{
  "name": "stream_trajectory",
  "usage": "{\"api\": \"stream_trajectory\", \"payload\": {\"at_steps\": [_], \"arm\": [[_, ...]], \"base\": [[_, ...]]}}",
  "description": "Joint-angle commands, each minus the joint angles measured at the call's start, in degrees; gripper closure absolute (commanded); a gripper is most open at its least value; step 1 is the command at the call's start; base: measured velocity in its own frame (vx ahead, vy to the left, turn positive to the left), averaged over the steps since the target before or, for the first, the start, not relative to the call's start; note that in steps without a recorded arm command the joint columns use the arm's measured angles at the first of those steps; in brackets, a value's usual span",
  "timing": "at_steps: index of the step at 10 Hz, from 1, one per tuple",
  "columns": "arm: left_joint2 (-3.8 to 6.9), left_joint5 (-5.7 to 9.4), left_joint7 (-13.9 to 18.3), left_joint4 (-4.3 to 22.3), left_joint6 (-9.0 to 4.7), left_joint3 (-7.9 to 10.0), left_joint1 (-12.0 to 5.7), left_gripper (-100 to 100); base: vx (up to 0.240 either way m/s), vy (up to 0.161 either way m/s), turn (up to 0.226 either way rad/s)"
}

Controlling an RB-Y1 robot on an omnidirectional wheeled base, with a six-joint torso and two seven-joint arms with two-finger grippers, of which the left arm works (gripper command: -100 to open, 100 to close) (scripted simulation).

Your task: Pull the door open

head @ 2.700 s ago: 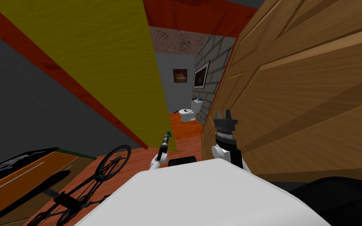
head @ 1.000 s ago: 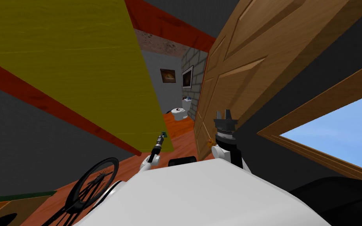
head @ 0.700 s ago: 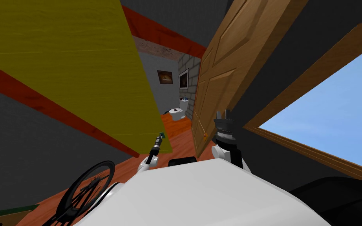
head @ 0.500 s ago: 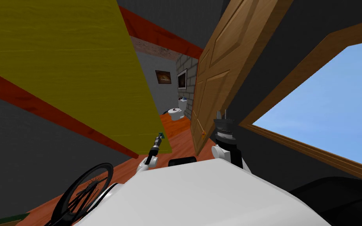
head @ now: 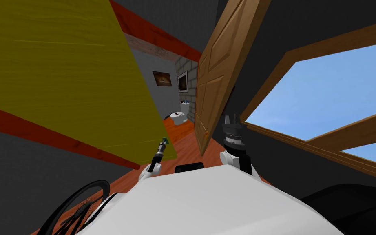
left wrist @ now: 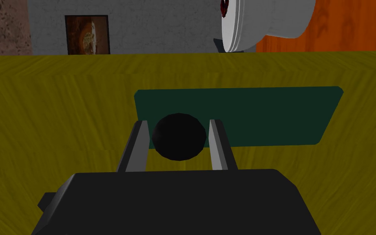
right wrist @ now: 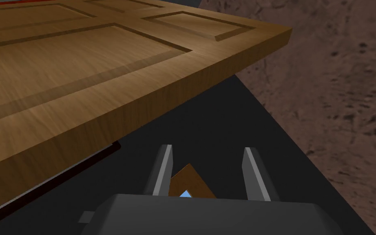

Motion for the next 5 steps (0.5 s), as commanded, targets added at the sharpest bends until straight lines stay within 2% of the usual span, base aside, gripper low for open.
{"api": "stream_trajectory", "payload": {"at_steps": [1,3,4,5], "arm": [[-0.01,-0.63,0.84,0.38,-0.49,0.36,0.35,100],[0.52,-0.92,1.5,0.58,-0.82,1.11,0.55,100],[0.27,-0.83,1.19,0.79,-0.79,0.87,0.33,100],[1.46,-1.12,2.71,1.05,-2.06,0.08,1.29,100]], "base": [[-0.233,0.085,-0.261],[-0.202,0.115,-0.157],[-0.096,0.047,-0.047],[-0.128,0.002,-0.186]]}}
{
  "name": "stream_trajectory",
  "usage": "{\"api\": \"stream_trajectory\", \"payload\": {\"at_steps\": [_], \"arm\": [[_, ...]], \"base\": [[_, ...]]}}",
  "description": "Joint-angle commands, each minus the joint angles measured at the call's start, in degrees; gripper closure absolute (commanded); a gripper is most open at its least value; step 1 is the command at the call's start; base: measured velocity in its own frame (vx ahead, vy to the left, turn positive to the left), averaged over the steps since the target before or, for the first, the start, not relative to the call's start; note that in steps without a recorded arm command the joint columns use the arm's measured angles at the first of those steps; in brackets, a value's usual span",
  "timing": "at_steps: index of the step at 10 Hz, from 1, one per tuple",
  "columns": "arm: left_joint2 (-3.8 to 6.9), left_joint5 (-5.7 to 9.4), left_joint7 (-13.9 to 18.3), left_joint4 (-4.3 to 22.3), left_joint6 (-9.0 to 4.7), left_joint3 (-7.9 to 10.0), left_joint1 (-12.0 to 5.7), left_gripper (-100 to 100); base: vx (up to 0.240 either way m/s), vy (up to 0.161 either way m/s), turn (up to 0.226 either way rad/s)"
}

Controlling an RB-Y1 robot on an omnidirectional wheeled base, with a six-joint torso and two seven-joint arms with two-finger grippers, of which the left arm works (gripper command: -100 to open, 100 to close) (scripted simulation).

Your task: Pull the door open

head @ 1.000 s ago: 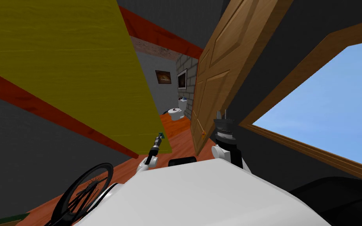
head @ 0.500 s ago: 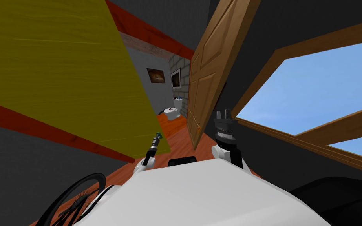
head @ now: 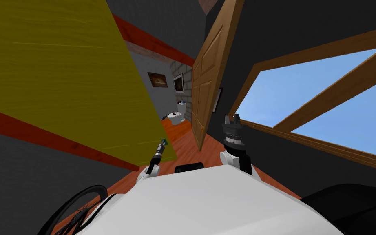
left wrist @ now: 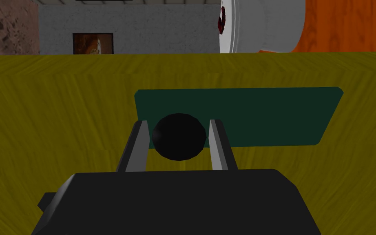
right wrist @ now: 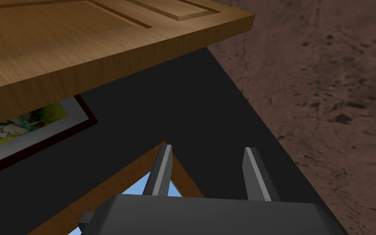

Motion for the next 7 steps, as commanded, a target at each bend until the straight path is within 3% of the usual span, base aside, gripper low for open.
{"api": "stream_trajectory", "payload": {"at_steps": [1,3,7], "arm": [[1.32,-0.23,1.54,-0.96,-0.95,-0.74,1.37,100],[2.94,-0.46,3.29,-0.78,-2.58,-1.54,2.34,100],[6.01,-0.88,6.62,-0.42,-5.68,-3.07,4.19,100]], "base": [[-0.21,0.004,-0.185],[-0.209,0.007,-0.127],[-0.22,0.073,-0.146]]}}
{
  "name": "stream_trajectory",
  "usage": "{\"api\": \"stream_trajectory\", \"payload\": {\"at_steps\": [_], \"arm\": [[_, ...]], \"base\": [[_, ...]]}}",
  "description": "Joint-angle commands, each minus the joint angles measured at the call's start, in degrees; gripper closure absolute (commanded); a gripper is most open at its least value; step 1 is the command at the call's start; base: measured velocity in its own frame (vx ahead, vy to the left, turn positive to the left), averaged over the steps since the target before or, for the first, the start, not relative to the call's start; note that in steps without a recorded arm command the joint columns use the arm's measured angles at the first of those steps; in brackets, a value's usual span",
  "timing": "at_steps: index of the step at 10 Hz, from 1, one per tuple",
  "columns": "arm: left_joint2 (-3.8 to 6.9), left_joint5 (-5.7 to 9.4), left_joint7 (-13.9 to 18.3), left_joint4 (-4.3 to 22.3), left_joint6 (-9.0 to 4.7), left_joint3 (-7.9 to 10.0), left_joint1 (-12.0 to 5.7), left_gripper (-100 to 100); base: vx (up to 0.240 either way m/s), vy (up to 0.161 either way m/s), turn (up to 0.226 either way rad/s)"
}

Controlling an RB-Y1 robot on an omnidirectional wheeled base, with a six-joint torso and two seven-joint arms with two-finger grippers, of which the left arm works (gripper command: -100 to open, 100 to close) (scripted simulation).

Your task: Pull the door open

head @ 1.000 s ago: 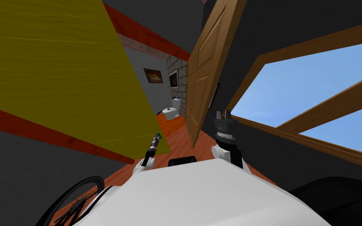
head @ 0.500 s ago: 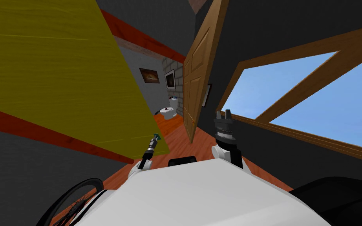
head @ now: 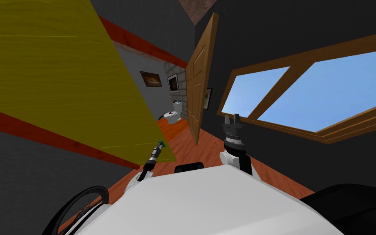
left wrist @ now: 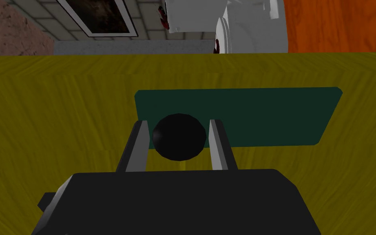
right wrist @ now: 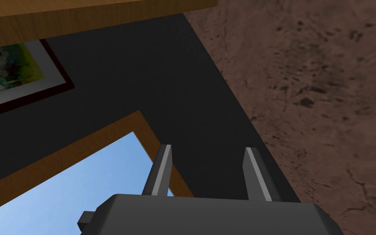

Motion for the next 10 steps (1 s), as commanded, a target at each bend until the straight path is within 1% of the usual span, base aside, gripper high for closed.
{"api": "stream_trajectory", "payload": {"at_steps": [1,2,3,5,6,7,8,9,10], "arm": [[0.0,0.0,0.0,0.0,0.0,0.0,0.0,100],[1.21,-0.31,1.23,-0.16,-1.93,-1.38,1.49,100],[1.57,-0.37,1.54,-0.22,-2.51,-1.73,1.84,100],[3.13,-0.65,2.87,-0.44,-4.99,-3.24,3.35,100],[3.51,-0.72,3.19,-0.5,-5.59,-3.6,3.72,100],[4.2,-0.84,3.78,-0.6,-6.68,-4.26,4.39,100],[4.72,-0.93,4.22,-0.67,-7.5,-4.77,4.89,100],[5.02,-0.99,4.48,-0.71,-7.98,-5.05,5.18,100],[4.5,-1.14,4.35,-0.51,-7.51,-5.16,4.87,100]], "base": [[-0.094,0.018,-0.024],[-0.147,0.054,-0.115],[-0.206,0.113,-0.111],[-0.19,0.087,-0.118],[-0.17,0.062,-0.06],[-0.148,0.068,-0.063],[-0.156,0.06,-0.066],[-0.137,0.055,-0.055],[-0.059,0.019,-0.015]]}}
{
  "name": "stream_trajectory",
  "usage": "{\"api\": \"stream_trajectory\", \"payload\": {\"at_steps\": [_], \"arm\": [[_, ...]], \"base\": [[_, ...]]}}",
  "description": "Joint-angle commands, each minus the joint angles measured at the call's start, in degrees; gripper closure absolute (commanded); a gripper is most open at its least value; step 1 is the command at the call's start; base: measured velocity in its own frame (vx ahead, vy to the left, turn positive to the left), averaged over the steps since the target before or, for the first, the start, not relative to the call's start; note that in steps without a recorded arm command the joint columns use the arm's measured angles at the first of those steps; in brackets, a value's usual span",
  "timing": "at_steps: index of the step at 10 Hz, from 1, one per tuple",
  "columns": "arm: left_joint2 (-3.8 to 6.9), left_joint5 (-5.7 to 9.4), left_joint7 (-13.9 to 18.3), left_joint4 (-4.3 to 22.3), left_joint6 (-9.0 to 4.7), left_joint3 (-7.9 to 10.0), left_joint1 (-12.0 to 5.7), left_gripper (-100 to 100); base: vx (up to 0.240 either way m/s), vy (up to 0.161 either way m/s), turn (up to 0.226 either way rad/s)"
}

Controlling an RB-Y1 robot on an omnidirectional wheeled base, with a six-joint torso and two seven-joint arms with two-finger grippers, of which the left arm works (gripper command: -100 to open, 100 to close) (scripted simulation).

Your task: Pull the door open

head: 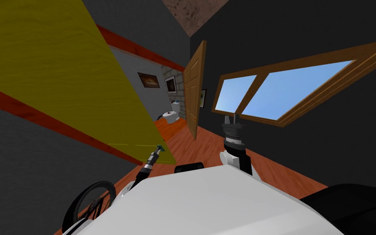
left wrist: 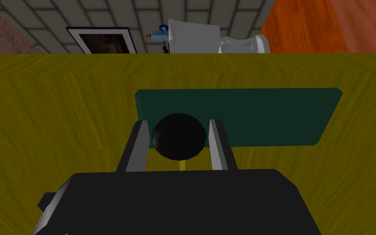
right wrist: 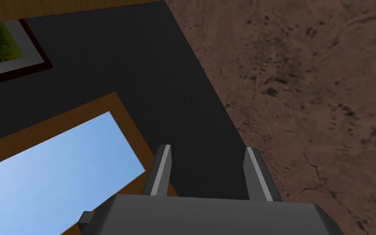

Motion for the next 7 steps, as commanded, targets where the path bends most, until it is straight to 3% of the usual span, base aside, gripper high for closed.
{"api": "stream_trajectory", "payload": {"at_steps": [1,7], "arm": [[0.39,0.02,0.24,0.33,-0.91,-0.21,0.31,100],[1.99,0.12,1.22,1.69,-4.65,-1.05,1.56,100]], "base": [[-0.118,0.047,-0.144],[-0.19,0.096,-0.166]]}}
